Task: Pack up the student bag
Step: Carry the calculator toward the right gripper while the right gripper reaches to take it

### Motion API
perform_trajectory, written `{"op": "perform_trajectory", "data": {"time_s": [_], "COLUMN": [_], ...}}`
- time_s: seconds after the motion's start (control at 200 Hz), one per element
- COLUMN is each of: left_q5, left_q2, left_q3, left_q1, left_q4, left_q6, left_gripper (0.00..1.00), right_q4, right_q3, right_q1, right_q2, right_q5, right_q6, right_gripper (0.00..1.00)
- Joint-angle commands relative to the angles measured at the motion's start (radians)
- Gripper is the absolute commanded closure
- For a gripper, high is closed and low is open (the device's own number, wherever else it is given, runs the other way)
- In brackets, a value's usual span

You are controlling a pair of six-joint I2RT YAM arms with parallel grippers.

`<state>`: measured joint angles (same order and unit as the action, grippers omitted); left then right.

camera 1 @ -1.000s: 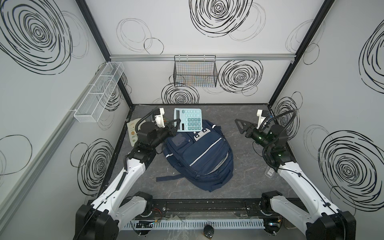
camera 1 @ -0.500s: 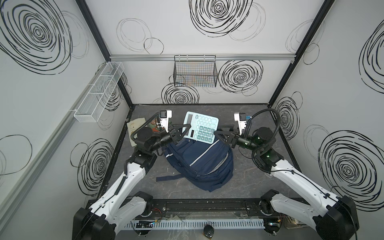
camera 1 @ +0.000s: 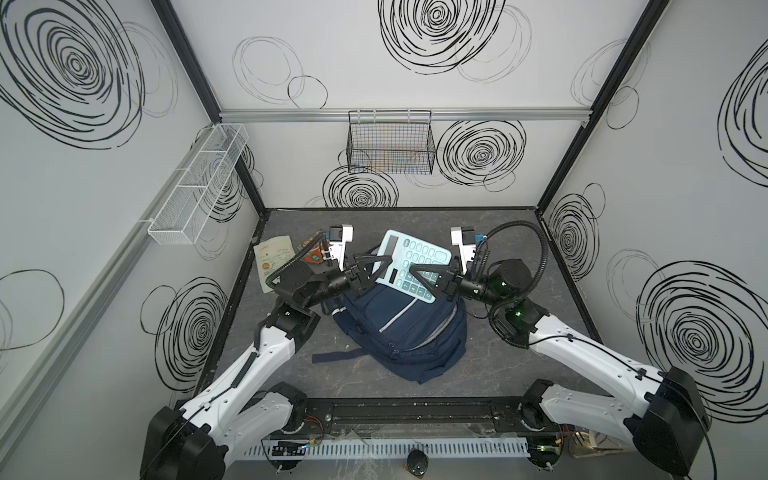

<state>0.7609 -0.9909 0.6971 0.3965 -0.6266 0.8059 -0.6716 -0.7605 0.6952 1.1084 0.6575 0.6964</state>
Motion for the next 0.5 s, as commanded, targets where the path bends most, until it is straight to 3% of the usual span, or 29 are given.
{"op": "perform_trajectory", "data": {"time_s": [0.0,0.115,0.26,0.425,0.495], "left_q5": [0.021,0.013,0.003,-0.048,-0.065], "left_q2": [0.027,0.029,0.025,0.034,0.043], "left_q3": [0.001,0.004,0.024,0.043,0.055], "left_q1": [0.008,0.002,-0.010,-0.014,-0.017], "left_q4": [-0.101,-0.086,-0.056,-0.041,-0.014], "left_q6": [0.001,-0.010,-0.011,-0.028,-0.061], "left_gripper": [1.00,0.98,0.91,0.52,0.47], "right_q4": [-0.079,-0.078,-0.060,0.058,0.105], "right_q3": [-0.032,-0.021,-0.018,-0.038,-0.032], "right_q1": [0.013,0.015,0.015,0.010,-0.005], "right_q2": [0.005,-0.005,-0.020,-0.051,-0.075], "right_q5": [-0.041,-0.068,-0.087,-0.139,-0.184], "right_q6": [0.046,0.069,0.087,0.074,0.077], "right_gripper": [0.55,0.79,0.85,0.92,1.00]}}
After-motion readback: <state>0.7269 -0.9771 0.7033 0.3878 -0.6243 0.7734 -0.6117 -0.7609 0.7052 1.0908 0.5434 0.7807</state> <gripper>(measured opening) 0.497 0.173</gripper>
